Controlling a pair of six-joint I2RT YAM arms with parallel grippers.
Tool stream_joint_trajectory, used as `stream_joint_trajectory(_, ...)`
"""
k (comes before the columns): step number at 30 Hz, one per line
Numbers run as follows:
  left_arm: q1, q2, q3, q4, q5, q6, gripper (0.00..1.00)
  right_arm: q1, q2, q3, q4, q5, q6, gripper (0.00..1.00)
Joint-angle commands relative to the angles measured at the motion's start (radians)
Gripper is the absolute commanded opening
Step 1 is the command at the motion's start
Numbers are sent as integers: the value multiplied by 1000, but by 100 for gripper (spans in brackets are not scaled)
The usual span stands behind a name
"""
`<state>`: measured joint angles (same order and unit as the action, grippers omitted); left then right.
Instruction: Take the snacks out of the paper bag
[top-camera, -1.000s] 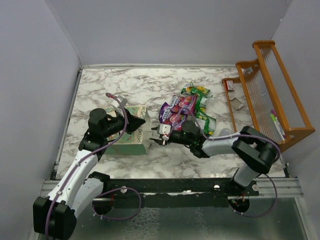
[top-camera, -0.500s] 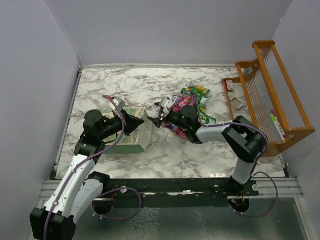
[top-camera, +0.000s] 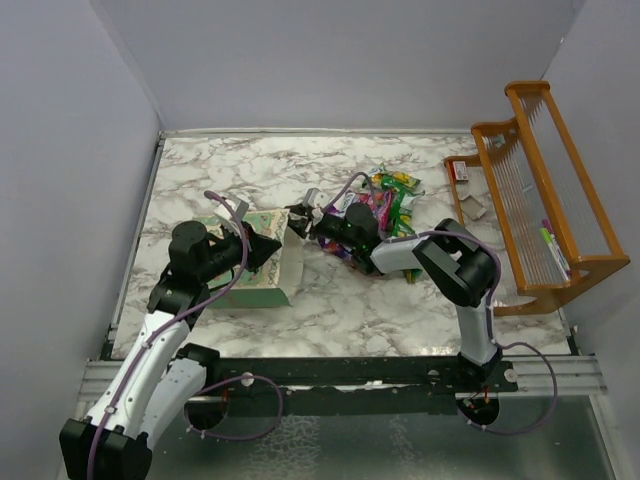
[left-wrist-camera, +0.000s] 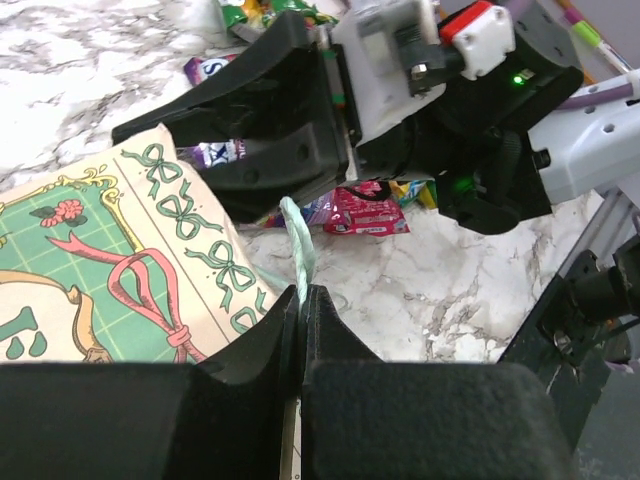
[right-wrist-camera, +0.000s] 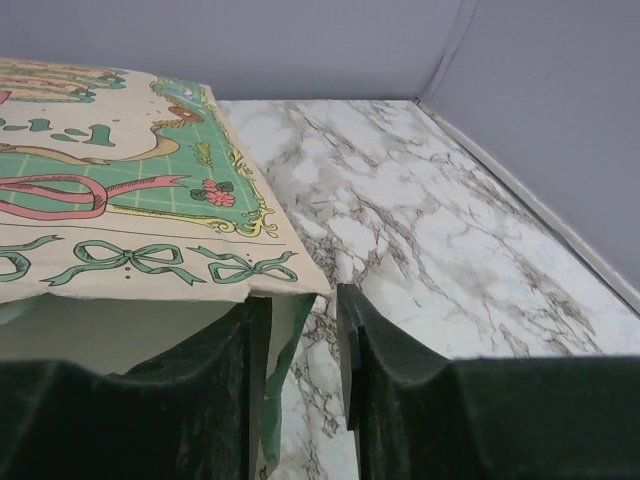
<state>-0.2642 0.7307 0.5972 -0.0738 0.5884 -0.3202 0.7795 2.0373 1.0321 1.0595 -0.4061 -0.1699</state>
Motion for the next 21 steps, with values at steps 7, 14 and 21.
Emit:
stream_joint_trajectory(7,-2,22,46,-21,-124,-10,0,-11,10,-41,117,54,19,9)
stream_joint_trajectory(14,-3,109,109,-35,-205,15,0,-15,-31,-114,203,181,31,1)
stream_joint_trajectory(21,-3,240,189,-26,-211,96,0,-17,-106,-228,269,329,16,1)
